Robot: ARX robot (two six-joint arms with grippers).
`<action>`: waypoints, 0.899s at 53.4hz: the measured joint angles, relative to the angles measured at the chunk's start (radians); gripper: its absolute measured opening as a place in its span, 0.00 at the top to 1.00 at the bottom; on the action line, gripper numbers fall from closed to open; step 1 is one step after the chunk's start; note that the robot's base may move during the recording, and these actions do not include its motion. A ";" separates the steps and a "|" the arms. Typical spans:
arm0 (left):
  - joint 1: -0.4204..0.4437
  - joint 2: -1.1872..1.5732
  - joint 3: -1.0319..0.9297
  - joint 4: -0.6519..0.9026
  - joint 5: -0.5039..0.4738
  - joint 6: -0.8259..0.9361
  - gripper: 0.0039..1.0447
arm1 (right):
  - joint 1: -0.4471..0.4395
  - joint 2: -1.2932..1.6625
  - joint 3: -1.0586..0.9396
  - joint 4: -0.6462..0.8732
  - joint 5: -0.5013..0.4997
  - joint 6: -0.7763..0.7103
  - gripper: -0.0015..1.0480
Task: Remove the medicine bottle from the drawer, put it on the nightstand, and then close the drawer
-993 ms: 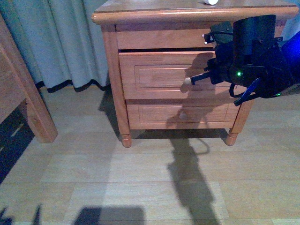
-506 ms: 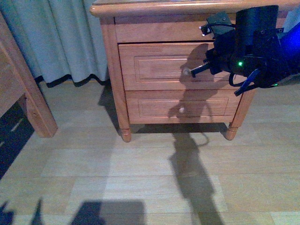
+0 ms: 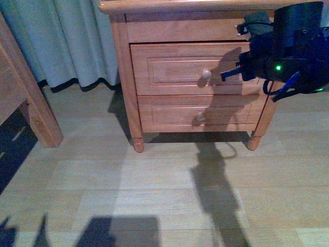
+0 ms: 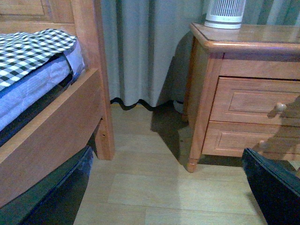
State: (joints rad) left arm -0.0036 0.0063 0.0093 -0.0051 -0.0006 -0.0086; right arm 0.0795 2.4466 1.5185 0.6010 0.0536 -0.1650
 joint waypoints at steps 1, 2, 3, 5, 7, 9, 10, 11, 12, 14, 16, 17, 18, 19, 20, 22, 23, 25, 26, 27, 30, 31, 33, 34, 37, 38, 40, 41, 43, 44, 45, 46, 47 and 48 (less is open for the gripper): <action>0.000 0.000 0.000 0.000 0.000 0.000 0.06 | -0.003 -0.026 -0.029 -0.003 -0.005 0.026 0.97; 0.000 0.000 0.000 0.000 0.000 0.000 0.06 | -0.003 -0.044 -0.049 -0.004 -0.008 0.048 0.97; 0.000 0.000 0.000 0.000 0.000 0.000 0.06 | -0.003 -0.054 -0.059 -0.004 -0.011 0.056 0.97; 0.000 0.000 0.000 0.000 0.000 0.000 0.06 | -0.002 -0.099 -0.097 -0.014 -0.022 0.088 0.97; 0.000 0.000 0.000 0.000 0.000 0.000 0.06 | 0.001 -0.146 -0.135 -0.022 -0.034 0.117 0.97; 0.000 0.000 0.000 0.000 0.000 0.000 0.06 | 0.004 -0.198 -0.173 -0.030 -0.046 0.150 0.97; 0.000 0.000 0.000 0.000 0.000 0.000 0.06 | 0.006 -0.225 -0.191 -0.039 -0.053 0.164 0.97; 0.000 0.000 0.000 0.000 0.000 0.000 0.06 | 0.006 -0.239 -0.200 -0.044 -0.055 0.172 0.97; 0.000 0.000 0.000 0.000 0.000 0.000 0.06 | 0.008 -0.267 -0.217 -0.055 -0.060 0.186 0.97; 0.000 0.000 0.000 0.000 0.000 0.000 0.06 | 0.008 -0.325 -0.253 -0.077 -0.069 0.214 0.97; 0.000 0.000 0.000 0.000 0.000 0.000 0.06 | 0.008 -0.361 -0.274 -0.092 -0.077 0.233 0.97; 0.000 0.000 0.000 0.000 0.000 0.000 0.06 | 0.007 -0.399 -0.295 -0.107 -0.081 0.250 0.97; 0.000 0.000 0.000 0.000 0.000 0.000 0.06 | 0.006 -0.414 -0.304 -0.113 -0.083 0.263 0.97; 0.000 0.000 0.000 0.000 0.000 0.000 0.06 | 0.005 -0.445 -0.321 -0.123 -0.090 0.279 0.97; 0.000 0.000 0.000 0.000 0.000 0.000 0.06 | 0.001 -0.476 -0.338 -0.133 -0.098 0.294 0.97; 0.000 0.000 0.000 0.000 0.000 0.000 0.06 | -0.004 -0.540 -0.378 -0.139 -0.118 0.322 0.97; 0.000 0.000 0.000 0.000 0.000 0.000 0.06 | -0.005 -0.557 -0.388 -0.140 -0.123 0.325 0.97; 0.000 0.000 0.000 0.000 0.000 0.000 0.06 | -0.011 -0.625 -0.428 -0.150 -0.142 0.344 0.97; 0.000 0.000 0.000 0.000 0.000 0.000 0.06 | -0.014 -0.660 -0.448 -0.153 -0.150 0.352 0.97; 0.000 0.000 0.000 0.000 0.000 0.000 0.06 | -0.016 -0.678 -0.458 -0.154 -0.152 0.356 0.97; 0.000 0.000 0.000 0.000 0.000 0.000 0.06 | -0.027 -0.786 -0.514 -0.175 -0.171 0.372 0.97; 0.000 0.000 0.000 0.000 0.000 0.000 0.06 | -0.029 -0.823 -0.532 -0.185 -0.176 0.377 0.97; 0.000 0.000 0.000 0.000 0.000 0.000 0.06 | -0.034 -0.878 -0.560 -0.198 -0.182 0.382 0.97; 0.000 0.000 0.000 0.000 0.000 0.000 0.06 | -0.037 -0.914 -0.579 -0.205 -0.185 0.383 0.97; 0.000 0.000 0.000 0.000 0.000 0.000 0.06 | -0.046 -1.022 -0.634 -0.231 -0.205 0.393 0.97; 0.000 0.000 0.000 0.000 0.000 0.000 0.06 | -0.047 -1.057 -0.653 -0.241 -0.210 0.396 0.97; 0.000 0.000 0.000 0.000 0.000 0.000 0.06 | -0.051 -1.128 -0.691 -0.258 -0.214 0.399 0.97; 0.000 0.000 0.000 0.000 0.000 0.000 0.06 | -0.052 -1.180 -0.721 -0.271 -0.219 0.402 0.97; 0.000 0.000 0.000 0.000 0.000 0.000 0.06 | -0.051 -1.288 -0.780 -0.299 -0.222 0.401 0.97; 0.000 0.000 0.000 0.000 0.000 0.000 0.06 | -0.050 -1.324 -0.800 -0.308 -0.222 0.400 0.97; 0.000 0.000 0.000 0.000 0.000 0.000 0.06 | -0.048 -1.361 -0.821 -0.319 -0.221 0.400 0.97; 0.000 0.000 0.000 0.000 0.000 0.000 0.06 | -0.045 -1.398 -0.840 -0.330 -0.216 0.399 0.97; 0.000 0.000 0.000 0.000 0.000 0.000 0.06 | -0.037 -1.437 -0.862 -0.332 -0.195 0.386 0.97; 0.000 0.000 0.000 0.000 0.000 0.000 0.06 | -0.025 -1.477 -0.887 -0.329 -0.134 0.359 0.97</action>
State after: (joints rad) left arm -0.0036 0.0063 0.0093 -0.0051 -0.0006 -0.0082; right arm 0.0547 0.9695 0.6312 0.2718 -0.0807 0.1944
